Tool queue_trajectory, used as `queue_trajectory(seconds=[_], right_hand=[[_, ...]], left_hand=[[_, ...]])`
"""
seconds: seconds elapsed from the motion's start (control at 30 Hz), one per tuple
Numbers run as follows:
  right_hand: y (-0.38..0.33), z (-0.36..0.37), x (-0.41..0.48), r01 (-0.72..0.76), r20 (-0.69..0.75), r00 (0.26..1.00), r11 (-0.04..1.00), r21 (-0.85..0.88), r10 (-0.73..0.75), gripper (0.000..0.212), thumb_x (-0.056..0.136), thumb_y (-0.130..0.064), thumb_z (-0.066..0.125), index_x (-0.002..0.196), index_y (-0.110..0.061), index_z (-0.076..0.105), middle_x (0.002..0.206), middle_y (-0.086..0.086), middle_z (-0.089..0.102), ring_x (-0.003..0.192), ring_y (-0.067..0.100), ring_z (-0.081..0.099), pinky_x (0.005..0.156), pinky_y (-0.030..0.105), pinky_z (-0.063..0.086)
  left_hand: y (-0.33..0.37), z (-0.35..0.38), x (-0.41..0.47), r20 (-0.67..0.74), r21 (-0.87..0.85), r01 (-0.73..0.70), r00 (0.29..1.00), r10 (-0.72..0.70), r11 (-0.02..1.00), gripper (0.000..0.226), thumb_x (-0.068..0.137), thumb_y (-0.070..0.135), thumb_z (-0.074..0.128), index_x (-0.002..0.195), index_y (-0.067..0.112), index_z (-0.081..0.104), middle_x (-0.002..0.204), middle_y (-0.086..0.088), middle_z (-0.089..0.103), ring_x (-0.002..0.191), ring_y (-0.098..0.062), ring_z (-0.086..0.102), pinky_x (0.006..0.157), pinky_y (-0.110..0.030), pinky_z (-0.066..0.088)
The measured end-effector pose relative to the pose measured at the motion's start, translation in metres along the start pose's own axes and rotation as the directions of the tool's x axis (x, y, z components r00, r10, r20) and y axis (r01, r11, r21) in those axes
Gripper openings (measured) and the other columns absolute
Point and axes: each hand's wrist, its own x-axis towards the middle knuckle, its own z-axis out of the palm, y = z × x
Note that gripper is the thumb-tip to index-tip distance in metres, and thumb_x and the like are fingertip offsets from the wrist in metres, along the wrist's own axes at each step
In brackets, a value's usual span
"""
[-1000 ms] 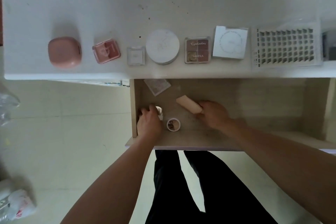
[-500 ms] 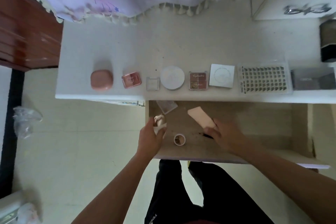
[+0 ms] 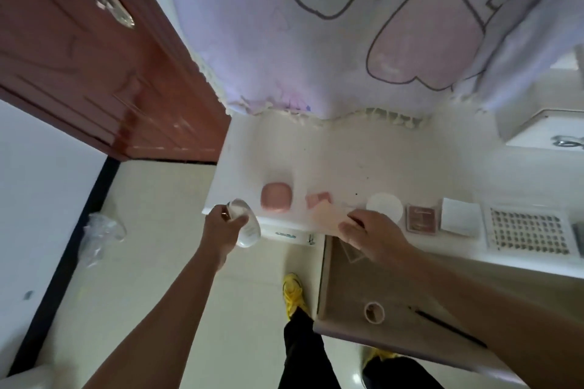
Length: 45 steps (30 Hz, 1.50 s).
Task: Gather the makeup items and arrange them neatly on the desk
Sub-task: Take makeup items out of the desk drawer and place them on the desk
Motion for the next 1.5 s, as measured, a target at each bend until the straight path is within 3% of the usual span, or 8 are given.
queue_trajectory(seconds=[0.1,0.2,0.33,0.5,0.7,1.0,1.23,1.5], right_hand=[[-0.045,0.012,0.036,-0.052,-0.013,0.999,0.997,0.064,0.053,0.017,0.087,-0.034,0.060,0.101,-0.027,0.067,0.086,-0.007,0.068,0.078,0.011,0.062,0.063,0.027,0.046],[-0.090,0.031,0.080,-0.151,0.000,0.988,0.976,0.154,0.153,0.014,0.080,-0.028,0.066,0.081,-0.015,0.069,0.074,0.000,0.067,0.073,0.020,0.064,0.061,0.028,0.042],[-0.135,0.060,0.136,-0.258,0.006,0.964,0.936,0.239,0.264,0.011,0.080,-0.024,0.069,0.079,-0.013,0.068,0.072,0.000,0.066,0.072,0.021,0.065,0.056,0.025,0.042],[-0.153,0.085,0.181,-0.377,-0.077,0.918,0.915,0.145,0.390,0.029,0.073,-0.034,0.075,0.093,-0.013,0.068,0.090,0.005,0.070,0.087,0.027,0.067,0.070,0.030,0.050],[-0.161,0.094,0.187,-0.350,-0.158,0.933,0.916,-0.195,0.323,0.037,0.074,-0.041,0.072,0.101,-0.017,0.066,0.102,0.004,0.066,0.097,0.027,0.063,0.071,0.029,0.038],[-0.161,0.086,0.186,-0.334,-0.149,0.942,0.893,-0.302,0.302,0.041,0.078,-0.046,0.071,0.105,-0.017,0.058,0.110,0.003,0.064,0.103,0.028,0.060,0.074,0.030,0.036],[-0.153,0.089,0.185,-0.298,-0.160,0.952,0.909,-0.293,0.260,0.043,0.079,-0.044,0.070,0.113,-0.020,0.056,0.112,0.003,0.064,0.103,0.028,0.059,0.075,0.033,0.038],[-0.129,0.070,0.171,-0.331,-0.246,0.923,0.936,-0.116,0.296,0.038,0.084,-0.046,0.063,0.118,-0.030,0.057,0.109,-0.005,0.066,0.104,0.022,0.059,0.077,0.031,0.039]], left_hand=[[-0.004,-0.026,0.040,0.014,-0.008,0.029,0.999,-0.029,1.000,0.032,0.079,0.009,0.076,0.103,0.005,0.057,0.091,-0.009,0.061,0.079,-0.023,0.057,0.061,-0.027,0.042],[-0.007,-0.040,0.080,0.045,0.010,0.048,0.998,-0.048,0.999,0.036,0.073,0.008,0.081,0.101,0.008,0.058,0.092,-0.011,0.062,0.081,-0.026,0.059,0.067,-0.029,0.043],[-0.003,-0.047,0.123,0.128,0.065,0.017,0.991,-0.026,0.998,0.035,0.071,0.009,0.082,0.099,0.014,0.061,0.088,-0.010,0.063,0.085,-0.027,0.061,0.076,-0.034,0.047],[-0.002,-0.047,0.159,0.175,0.120,-0.051,0.984,0.030,0.991,0.037,0.074,0.011,0.081,0.108,0.010,0.065,0.097,-0.009,0.066,0.093,-0.026,0.063,0.079,-0.031,0.047],[-0.005,-0.049,0.173,0.145,0.212,-0.133,0.984,0.103,0.968,0.035,0.076,0.021,0.081,0.106,0.010,0.068,0.095,-0.011,0.070,0.091,-0.028,0.066,0.086,-0.039,0.052],[-0.008,-0.050,0.172,0.138,0.191,-0.078,0.989,0.052,0.979,0.032,0.077,0.026,0.080,0.100,0.011,0.065,0.090,-0.010,0.069,0.093,-0.029,0.064,0.085,-0.039,0.052],[-0.006,-0.046,0.174,0.164,0.266,-0.094,0.985,0.051,0.959,0.055,0.072,0.029,0.083,0.119,0.014,0.060,0.108,-0.010,0.069,0.105,-0.029,0.061,0.090,-0.042,0.050],[0.023,-0.031,0.192,0.188,0.307,-0.168,0.976,0.113,0.937,0.042,0.074,0.028,0.080,0.110,0.013,0.065,0.106,-0.007,0.068,0.103,-0.026,0.062,0.085,-0.038,0.051]])
